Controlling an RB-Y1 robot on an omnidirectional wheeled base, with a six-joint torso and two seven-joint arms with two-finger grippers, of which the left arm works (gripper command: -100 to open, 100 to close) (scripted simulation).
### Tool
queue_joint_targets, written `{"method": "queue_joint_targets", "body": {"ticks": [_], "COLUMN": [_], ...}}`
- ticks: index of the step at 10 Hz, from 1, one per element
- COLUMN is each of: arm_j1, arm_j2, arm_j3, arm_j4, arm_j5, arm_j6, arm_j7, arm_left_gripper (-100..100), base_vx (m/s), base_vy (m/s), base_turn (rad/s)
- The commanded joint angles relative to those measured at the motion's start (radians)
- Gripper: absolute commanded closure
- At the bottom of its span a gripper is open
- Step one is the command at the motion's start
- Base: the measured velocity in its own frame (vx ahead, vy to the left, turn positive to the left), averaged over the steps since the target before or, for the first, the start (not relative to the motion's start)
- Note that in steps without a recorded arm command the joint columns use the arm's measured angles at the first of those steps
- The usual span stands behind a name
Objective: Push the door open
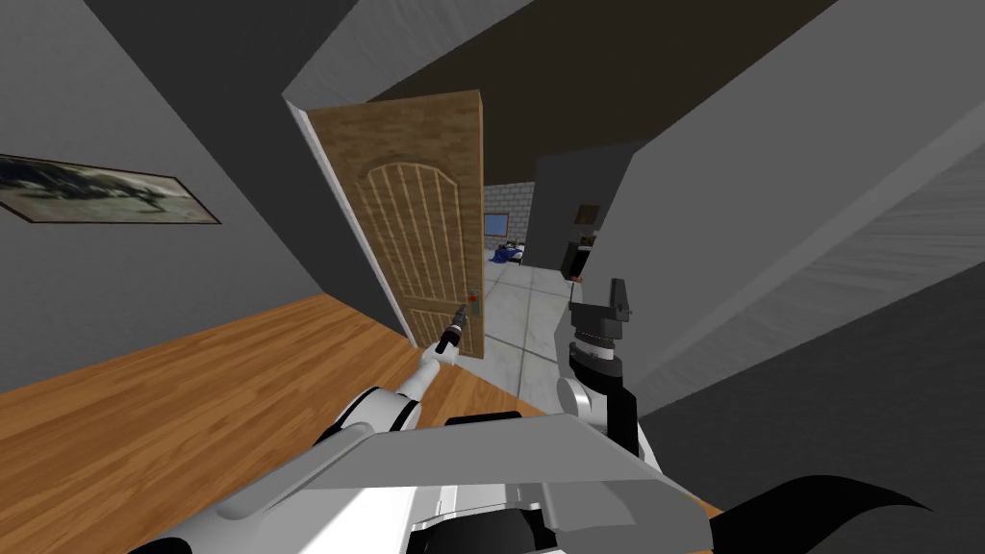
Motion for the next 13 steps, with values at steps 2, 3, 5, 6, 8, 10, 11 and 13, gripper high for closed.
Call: {"method": "queue_joint_targets", "body": {"ticks": [2,3,5,6,8,10,11,13], "arm_j1": [0.0,0.0,0.001,0.002,0.003,0.003,0.003,0.003], "arm_j2": [0.007,0.009,0.013,0.013,0.011,0.01,0.01,0.01], "arm_j3": [0.003,0.004,0.007,0.009,0.012,0.013,0.013,0.013], "arm_j4": [0.003,0.003,0.004,0.005,0.006,0.006,0.006,0.006], "arm_j5": [0.001,0.001,0.002,0.003,0.004,0.004,0.004,0.004], "arm_j6": [-0.004,-0.005,-0.008,-0.01,-0.013,-0.014,-0.014,-0.014], "arm_j7": [-0.002,-0.002,-0.005,-0.006,-0.008,-0.008,-0.008,-0.008], "arm_left_gripper": [-100,-100,-100,-100,-100,-100,100,100], "base_vx": [-0.007,0.145,0.214,0.203,0.192,0.15,-0.014,-0.029], "base_vy": [-0.013,-0.059,-0.034,-0.059,-0.04,-0.046,0.005,0.012], "base_turn": [-0.016,-0.021,-0.02,-0.024,-0.017,-0.014,0.005,-0.007]}}
